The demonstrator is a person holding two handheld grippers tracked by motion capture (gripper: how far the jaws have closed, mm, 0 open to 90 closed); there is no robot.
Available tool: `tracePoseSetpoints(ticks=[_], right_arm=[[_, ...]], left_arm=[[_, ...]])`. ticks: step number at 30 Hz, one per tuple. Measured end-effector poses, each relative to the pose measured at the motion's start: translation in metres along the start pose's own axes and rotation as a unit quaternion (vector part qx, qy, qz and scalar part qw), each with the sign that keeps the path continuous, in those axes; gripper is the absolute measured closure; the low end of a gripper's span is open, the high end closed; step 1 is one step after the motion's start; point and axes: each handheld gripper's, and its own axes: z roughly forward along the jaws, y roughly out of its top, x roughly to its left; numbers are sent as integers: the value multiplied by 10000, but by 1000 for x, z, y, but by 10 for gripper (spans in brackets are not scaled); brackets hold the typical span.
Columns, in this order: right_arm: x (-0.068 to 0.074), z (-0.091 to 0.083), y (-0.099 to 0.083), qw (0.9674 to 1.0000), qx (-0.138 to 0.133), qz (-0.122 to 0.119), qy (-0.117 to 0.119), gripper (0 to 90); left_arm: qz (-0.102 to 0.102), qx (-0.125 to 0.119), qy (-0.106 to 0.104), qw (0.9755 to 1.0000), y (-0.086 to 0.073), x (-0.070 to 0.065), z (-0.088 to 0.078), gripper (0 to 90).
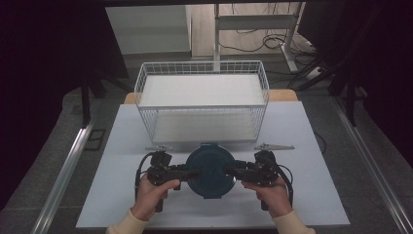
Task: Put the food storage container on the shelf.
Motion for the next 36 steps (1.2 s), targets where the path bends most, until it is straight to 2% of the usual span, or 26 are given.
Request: tracePoseSetpoints(ticks=[6, 13, 19, 26, 36], right_arm=[[3, 0, 14, 10000, -44, -71, -20, 406], [12, -5, 40, 9996, -166, -220, -55, 406], [19, -9, 61, 9993, -222, -284, -9, 406], [26, -15, 86, 9986, -326, -403, -73, 406], [36, -20, 118, 9974, -433, -564, -74, 406]], left_arm=[[51, -49, 24, 10000, 14, -2, -6, 332], [117, -166, 9, 9998, 37, -8, -19, 331], [264, -264, 94, 9993, 57, -16, -30, 329], [308, -294, 10, 9991, 83, -19, -40, 329], [372, -398, 15, 9985, 112, -26, -57, 330]])
